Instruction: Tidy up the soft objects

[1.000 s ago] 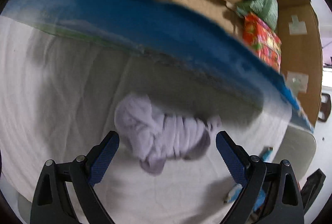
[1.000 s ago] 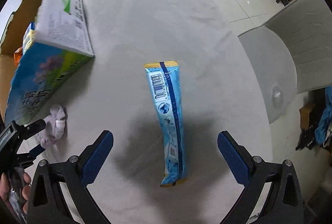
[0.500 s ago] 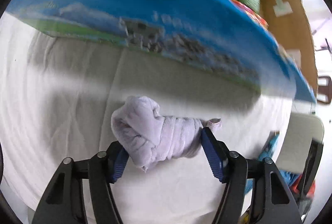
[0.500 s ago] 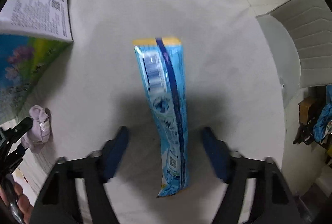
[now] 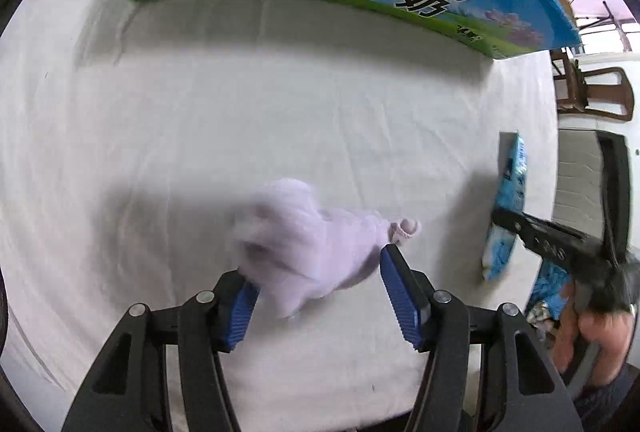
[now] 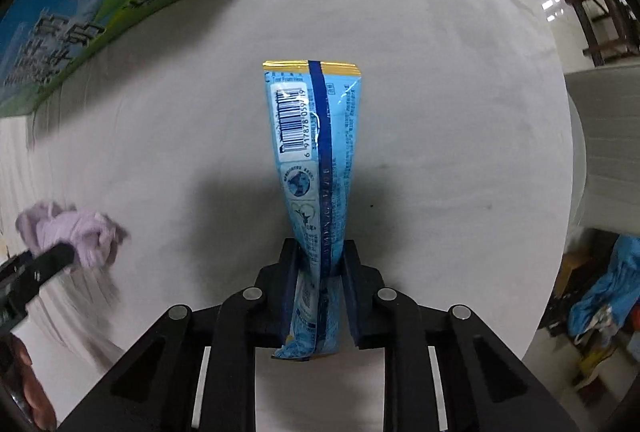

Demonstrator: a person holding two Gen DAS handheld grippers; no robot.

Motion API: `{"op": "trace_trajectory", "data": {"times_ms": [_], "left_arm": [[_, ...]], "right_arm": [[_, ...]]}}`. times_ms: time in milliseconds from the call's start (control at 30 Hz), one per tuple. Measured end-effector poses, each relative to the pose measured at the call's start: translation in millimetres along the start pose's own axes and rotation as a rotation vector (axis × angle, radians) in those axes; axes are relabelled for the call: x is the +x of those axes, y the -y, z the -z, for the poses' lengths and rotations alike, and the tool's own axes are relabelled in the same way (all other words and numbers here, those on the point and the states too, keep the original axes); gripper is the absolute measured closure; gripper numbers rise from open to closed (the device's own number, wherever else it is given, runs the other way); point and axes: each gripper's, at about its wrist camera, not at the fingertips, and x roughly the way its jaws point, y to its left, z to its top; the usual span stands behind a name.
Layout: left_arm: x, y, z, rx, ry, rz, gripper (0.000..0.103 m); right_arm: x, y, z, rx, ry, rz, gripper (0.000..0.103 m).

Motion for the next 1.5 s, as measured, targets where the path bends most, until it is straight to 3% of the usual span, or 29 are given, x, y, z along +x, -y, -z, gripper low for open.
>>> {"op": "trace_trajectory", "data": {"times_ms": [67, 200, 267, 333, 500, 533, 633, 700, 767, 900, 967, 1167, 1267, 1500], "left_arm": [[-4.4, -5.0, 2.9, -0.031, 0.004, 0.021, 0.040], [4.9, -14.4, 3.9, -0.150, -0.023, 0.084, 0.039], [1.7, -6.1, -5.2, -0.124, -0.016, 0.060, 0.039], [-11.9, 8.6, -4.9, -0.085, 0.009, 0.005, 0.039], [-68.9, 5.9, 4.6, -0.082, 0.146, -0.004, 0.039], [-73.0, 12.0, 5.9, -0.036, 0.177, -0.043, 0.038], [-55.7, 41.9, -3.2, 0.197, 0.150, -0.196, 0.036], [-26.1, 62.4, -9.7, 0.367, 0.071, -0.320, 0.036], [-7.9, 66.5, -14.0, 0.477, 0.004, -0.358, 0.036], [31.4, 69.9, -19.4, 0.574, -0.104, -0.430, 0.036], [42.3, 70.5, -21.6, 0.598, -0.114, -0.462, 0.036], [51.7, 78.3, -25.6, 0.599, -0.073, -0.475, 0.037], [50.2, 74.1, -31.3, 0.566, -0.055, -0.470, 0.047], [28.5, 50.5, -40.8, 0.408, -0.015, -0.354, 0.053]], "right_arm": [[2.2, -10.8, 4.3, -0.006, -0.008, 0.000, 0.077], [3.1, -16.2, 2.1, -0.029, -0.009, 0.017, 0.072], [3.9, -19.1, 4.7, -0.045, -0.010, 0.027, 0.072], [5.5, -17.5, 2.0, -0.041, -0.024, 0.011, 0.072], [3.2, -15.3, 11.8, -0.024, -0.033, -0.008, 0.072], [4.4, -13.4, 12.4, -0.027, -0.032, -0.009, 0.072], [5.0, -19.3, 15.3, -0.043, -0.031, 0.000, 0.072], [7.7, -21.7, 14.7, -0.060, -0.035, 0.012, 0.072], [14.2, -22.4, 24.4, -0.072, -0.041, 0.017, 0.072], [16.6, -29.6, 22.8, -0.093, -0.053, 0.039, 0.072], [17.1, -33.4, 24.4, -0.097, -0.060, 0.045, 0.072], [19.2, -41.3, 27.5, -0.087, -0.072, 0.056, 0.072], [23.7, -40.6, 19.3, -0.080, -0.083, 0.056, 0.072], [22.8, -39.5, 19.3, -0.070, -0.067, 0.068, 0.073]]}}
